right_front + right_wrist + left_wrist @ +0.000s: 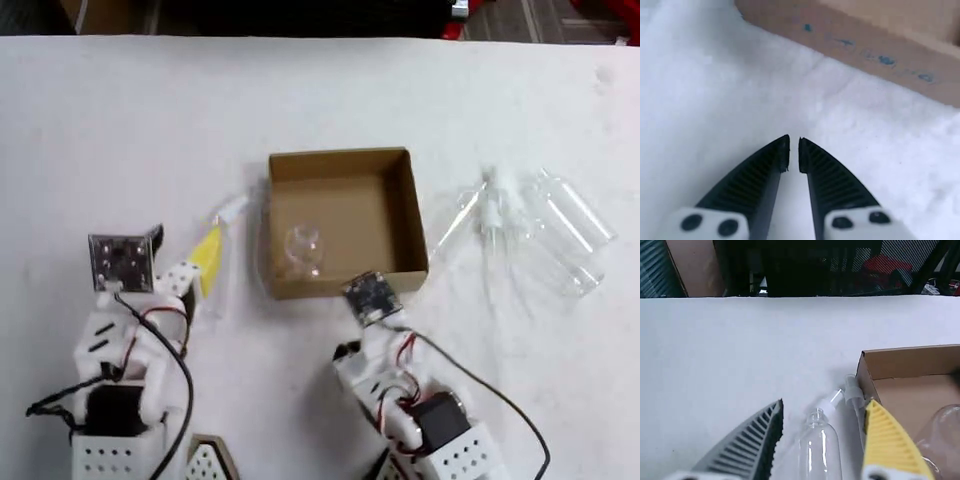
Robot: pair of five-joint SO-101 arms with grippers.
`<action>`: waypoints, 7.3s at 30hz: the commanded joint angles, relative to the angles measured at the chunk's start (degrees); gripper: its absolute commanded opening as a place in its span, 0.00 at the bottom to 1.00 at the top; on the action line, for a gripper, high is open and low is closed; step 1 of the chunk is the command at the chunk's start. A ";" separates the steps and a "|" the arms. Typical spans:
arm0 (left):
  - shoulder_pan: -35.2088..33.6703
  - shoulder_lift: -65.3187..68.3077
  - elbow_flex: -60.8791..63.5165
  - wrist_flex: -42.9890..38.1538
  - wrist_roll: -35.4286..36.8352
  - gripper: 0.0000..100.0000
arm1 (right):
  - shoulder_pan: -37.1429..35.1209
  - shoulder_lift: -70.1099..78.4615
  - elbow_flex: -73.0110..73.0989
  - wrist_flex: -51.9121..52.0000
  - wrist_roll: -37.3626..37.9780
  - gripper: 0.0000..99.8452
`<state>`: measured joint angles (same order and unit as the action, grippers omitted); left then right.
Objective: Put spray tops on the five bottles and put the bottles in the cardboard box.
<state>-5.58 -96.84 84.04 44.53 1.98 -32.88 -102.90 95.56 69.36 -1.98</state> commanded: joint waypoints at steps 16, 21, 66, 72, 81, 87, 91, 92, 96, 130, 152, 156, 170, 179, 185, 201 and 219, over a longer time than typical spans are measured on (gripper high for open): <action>-0.40 -1.89 0.44 -1.58 -0.97 0.24 | 37.49 -0.13 -10.29 -30.46 0.70 0.02; 1.10 -1.89 0.44 -1.23 -1.23 0.24 | 36.09 6.46 -19.16 -29.67 0.35 0.02; -0.66 45.41 -15.47 -14.24 -1.05 0.24 | 32.31 104.04 -71.03 2.95 7.30 0.02; -0.66 48.92 -17.93 -14.42 -1.23 0.25 | 41.19 103.96 -75.25 4.88 7.03 0.02; -1.80 74.24 -41.32 -2.11 -1.23 0.24 | 48.31 105.54 -73.76 -3.91 6.59 0.02; 0.48 87.69 -55.03 6.15 -1.32 0.24 | 48.40 105.71 -73.41 -5.05 2.73 0.02; 2.24 93.23 -59.08 7.47 -1.32 0.24 | 48.31 105.80 -73.41 -5.05 2.73 0.02; 2.51 94.29 -59.78 7.47 -1.32 0.24 | 48.31 105.80 -73.41 -5.05 2.73 0.02; 2.33 98.24 -62.42 7.38 -1.41 0.24 | 48.22 105.89 -73.32 -5.05 2.73 0.02; 2.51 104.04 -63.74 3.34 -3.78 0.24 | 47.78 105.98 -73.23 -4.97 2.73 0.02; 1.71 109.05 -67.60 5.01 -1.76 0.17 | 46.02 105.89 -72.09 -5.14 2.73 0.02; 1.80 109.05 -67.25 5.01 -1.67 0.17 | 46.02 105.89 -72.09 -5.14 2.73 0.02; 3.56 109.05 -67.69 10.37 -1.67 0.14 | 46.02 105.89 -72.09 -5.23 2.73 0.02; 3.65 108.88 -67.87 10.46 -1.58 0.03 | 46.02 105.89 -72.09 -5.23 2.73 0.02; 3.65 108.88 -77.63 22.42 -1.58 0.02 | 46.02 105.89 -72.09 -6.11 2.73 0.02; 3.47 108.79 -123.78 58.02 -1.58 0.02 | 46.02 105.89 -72.09 -6.46 2.73 0.02; 12.88 72.66 -102.77 47.91 6.51 0.02 | 46.02 105.89 -71.91 -6.46 2.73 0.02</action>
<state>5.32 -13.93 -26.64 100.44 7.34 14.07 3.30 23.74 63.91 1.45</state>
